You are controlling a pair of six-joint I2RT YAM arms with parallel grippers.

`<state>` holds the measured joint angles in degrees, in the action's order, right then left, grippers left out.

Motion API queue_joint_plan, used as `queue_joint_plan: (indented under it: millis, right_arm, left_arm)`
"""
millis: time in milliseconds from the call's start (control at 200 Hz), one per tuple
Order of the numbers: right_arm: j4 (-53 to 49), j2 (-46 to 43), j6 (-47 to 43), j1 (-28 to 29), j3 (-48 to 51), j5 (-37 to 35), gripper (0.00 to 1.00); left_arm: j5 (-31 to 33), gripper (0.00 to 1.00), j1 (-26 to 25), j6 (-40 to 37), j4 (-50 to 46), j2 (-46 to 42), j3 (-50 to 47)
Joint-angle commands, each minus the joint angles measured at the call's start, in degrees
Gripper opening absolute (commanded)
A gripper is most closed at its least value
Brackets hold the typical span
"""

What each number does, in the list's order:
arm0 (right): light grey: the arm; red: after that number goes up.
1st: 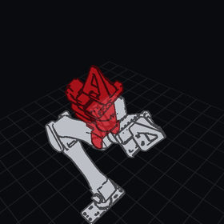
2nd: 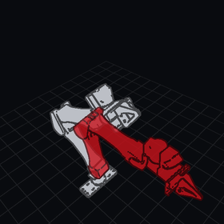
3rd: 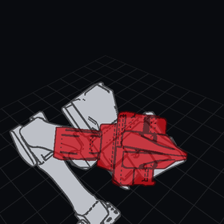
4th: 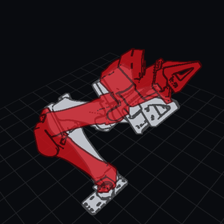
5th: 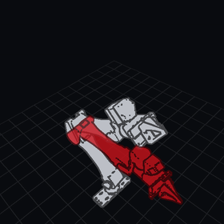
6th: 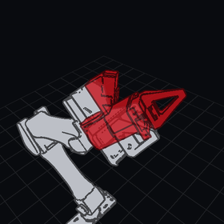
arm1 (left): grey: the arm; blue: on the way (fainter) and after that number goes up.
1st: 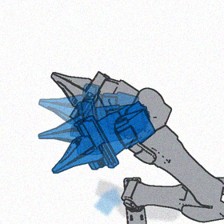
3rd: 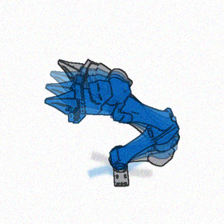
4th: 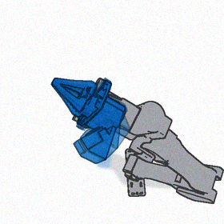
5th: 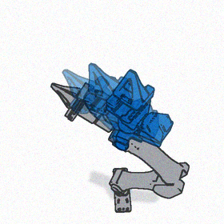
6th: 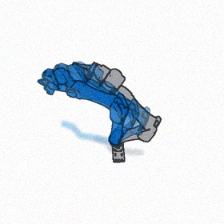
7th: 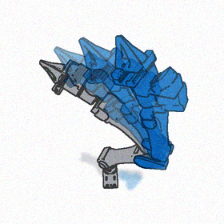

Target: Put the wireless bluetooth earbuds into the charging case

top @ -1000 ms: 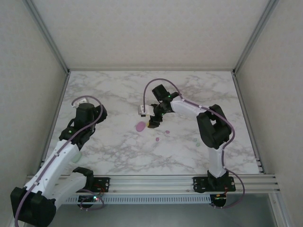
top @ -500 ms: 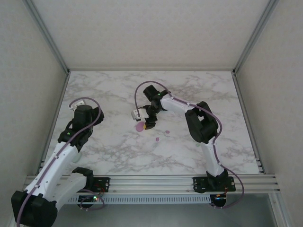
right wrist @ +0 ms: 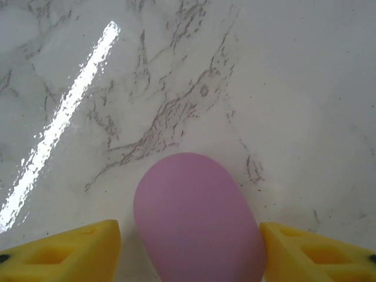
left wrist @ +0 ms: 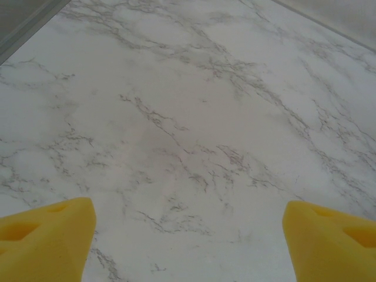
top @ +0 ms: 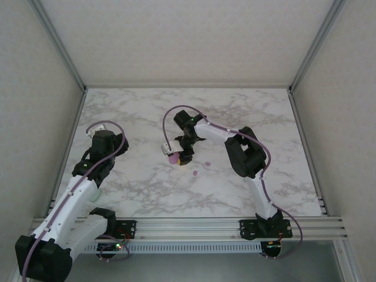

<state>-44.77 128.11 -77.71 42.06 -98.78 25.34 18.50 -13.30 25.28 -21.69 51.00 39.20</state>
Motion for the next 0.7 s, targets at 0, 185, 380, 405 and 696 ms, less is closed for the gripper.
queue_joint_plan:
  millis: [0,185,380,405,696]
  right_arm:
    - [0.2,-0.9,1.3,0.5,1.7,-1.4,0.62]
    - [3.0,-2.7,2.3,0.4,5.1,-2.4,0.61]
    - [5.5,-2.9,4.0,0.4,6.4,-1.6,0.57]
    - [5.5,-2.8,4.4,0.4,6.4,-1.6,0.56]
    - [6.1,-3.4,8.4,0.4,6.2,0.2,0.45]
  left_arm:
    - [-0.9,0.83,0.7,-0.4,-0.4,-0.1,-0.7]
    - [-1.3,0.83,0.8,0.2,-0.5,-0.2,-0.9]
    - [-1.5,0.82,0.9,0.8,-0.5,0.1,-0.7]
    - [-1.6,0.82,0.9,0.8,-0.6,0.2,-0.7]
    - [-3.3,0.82,0.9,0.7,0.1,0.7,-0.4]
